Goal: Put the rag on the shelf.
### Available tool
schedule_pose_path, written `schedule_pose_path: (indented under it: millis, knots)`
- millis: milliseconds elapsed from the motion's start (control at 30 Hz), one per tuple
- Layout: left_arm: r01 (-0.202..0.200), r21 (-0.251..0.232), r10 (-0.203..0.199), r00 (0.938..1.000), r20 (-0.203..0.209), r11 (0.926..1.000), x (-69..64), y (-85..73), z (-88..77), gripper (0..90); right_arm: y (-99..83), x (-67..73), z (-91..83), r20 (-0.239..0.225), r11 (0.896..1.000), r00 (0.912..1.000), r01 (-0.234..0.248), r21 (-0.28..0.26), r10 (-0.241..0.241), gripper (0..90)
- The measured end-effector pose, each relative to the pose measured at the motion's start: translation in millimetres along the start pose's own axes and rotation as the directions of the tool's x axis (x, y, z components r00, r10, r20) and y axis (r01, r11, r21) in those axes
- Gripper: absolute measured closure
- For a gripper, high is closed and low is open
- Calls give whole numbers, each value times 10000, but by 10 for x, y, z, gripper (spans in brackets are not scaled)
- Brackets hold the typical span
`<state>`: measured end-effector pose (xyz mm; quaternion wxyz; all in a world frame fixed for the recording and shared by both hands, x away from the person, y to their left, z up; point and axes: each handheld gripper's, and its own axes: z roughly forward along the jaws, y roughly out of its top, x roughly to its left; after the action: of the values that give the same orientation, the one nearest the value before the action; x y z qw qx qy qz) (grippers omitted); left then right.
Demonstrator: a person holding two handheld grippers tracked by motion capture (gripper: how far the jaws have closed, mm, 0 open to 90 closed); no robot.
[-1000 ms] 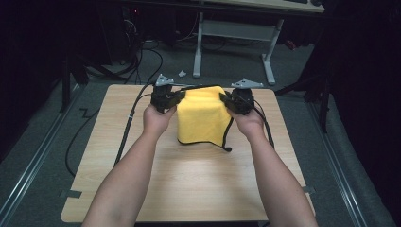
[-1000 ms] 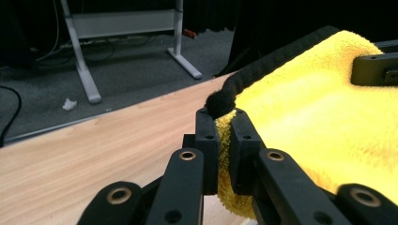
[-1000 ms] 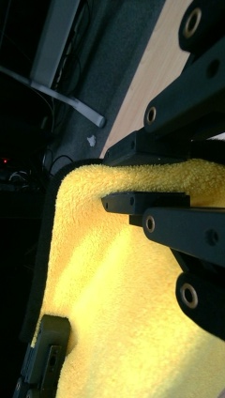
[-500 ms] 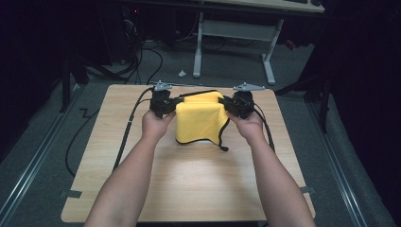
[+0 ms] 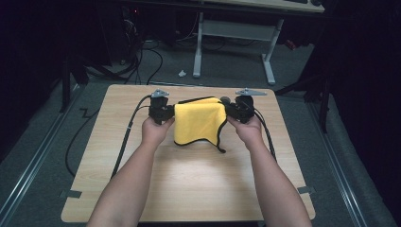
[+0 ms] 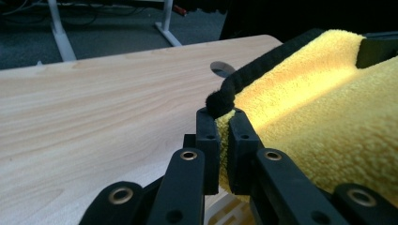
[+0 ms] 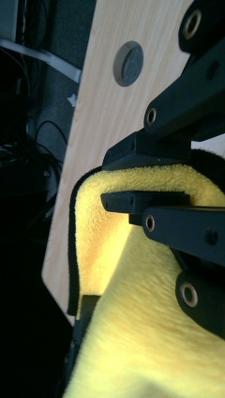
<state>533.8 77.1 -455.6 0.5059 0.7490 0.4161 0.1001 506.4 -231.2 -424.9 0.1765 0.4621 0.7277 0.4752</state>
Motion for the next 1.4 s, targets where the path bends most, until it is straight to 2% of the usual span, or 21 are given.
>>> schedule_pose_path:
  millis: [100,233,400,467,533,600,700,833,900,1033,1100,1167,1300,1400]
  knots:
    - [135,85,-136,9999,80,9999,25,-76,28,852,-67,-11,43,-37,9997,9999,-106,242,107,807]
    - [350,88,-351,9992,173,9993,42,-146,52,852,-119,-27,74,-83,9991,9995,-311,299,314,806]
    - [353,133,-356,9991,235,9993,52,-194,55,851,-157,-46,102,-115,9982,9989,-450,402,455,800]
    - [435,164,-439,9987,265,9989,53,-197,51,849,-160,-50,106,-120,9977,9984,-555,378,560,776]
    - [504,158,-509,9979,391,9986,54,-191,43,838,-149,-61,93,89,9975,9981,-609,357,606,715]
    - [271,98,-273,9992,297,9996,37,-177,18,825,-139,-78,75,188,9974,9980,-608,374,601,657]
    - [289,84,-290,9995,127,9995,24,-146,-1,783,-124,-107,52,331,9974,9981,-537,487,521,601]
    - [213,157,-213,9998,-18,9996,1,-139,-14,797,-99,-78,29,703,9989,9974,-199,426,169,589]
    - [210,183,-209,9998,-60,9996,-1,-137,-22,798,-92,-70,27,910,9990,9958,-98,445,57,543]
    - [47,135,-44,9997,-222,9999,-24,-125,-41,792,-72,-95,-19,1373,9995,9905,-47,319,3,504]
    - [6,129,-2,9995,-306,9999,-29,-119,-52,777,-49,-106,-59,1388,9998,9902,-139,152,117,487]
    - [-59,95,62,9992,-383,9999,-39,-113,-64,761,-26,-113,-98,1603,10000,9871,-41,0,41,481]
    - [51,64,-47,9980,-634,10000,-34,-110,-90,692,-11,-123,-152,1753,10000,9845,58,-63,-46,463]
    - [269,-88,-275,9968,-749,9996,11,-119,-131,655,-10,-133,-181,1800,9998,9835,198,-21,-191,452]
